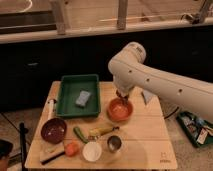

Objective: Place grapes in red bowl

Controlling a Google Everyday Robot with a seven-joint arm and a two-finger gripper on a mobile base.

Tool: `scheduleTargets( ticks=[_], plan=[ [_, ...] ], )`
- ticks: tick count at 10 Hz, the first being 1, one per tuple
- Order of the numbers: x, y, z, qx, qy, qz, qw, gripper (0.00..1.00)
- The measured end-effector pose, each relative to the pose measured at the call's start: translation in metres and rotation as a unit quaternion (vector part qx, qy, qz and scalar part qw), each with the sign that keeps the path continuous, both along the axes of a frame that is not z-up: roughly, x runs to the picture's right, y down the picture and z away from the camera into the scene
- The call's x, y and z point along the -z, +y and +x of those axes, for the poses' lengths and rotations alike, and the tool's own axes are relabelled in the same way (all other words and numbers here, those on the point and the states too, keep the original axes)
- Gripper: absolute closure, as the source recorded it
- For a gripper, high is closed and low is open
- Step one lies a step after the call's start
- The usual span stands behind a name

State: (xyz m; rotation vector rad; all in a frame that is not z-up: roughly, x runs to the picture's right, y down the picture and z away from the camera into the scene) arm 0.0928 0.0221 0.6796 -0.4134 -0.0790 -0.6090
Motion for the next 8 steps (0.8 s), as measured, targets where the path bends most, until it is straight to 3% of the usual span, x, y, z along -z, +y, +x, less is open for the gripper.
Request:
scheduleTargets(
  ticks=[3,4,8],
  plan=[
    [0.0029,0.0018,0.0011,0.001,0.004,0.001,1.0,0.26],
    [0.0038,0.0019,0.0018,0.001,0.005,0.001,1.0,0.21],
    [0.0064,0.0012,0.0034,0.004,0.009,0.003,0.9999,0.2]
  ],
)
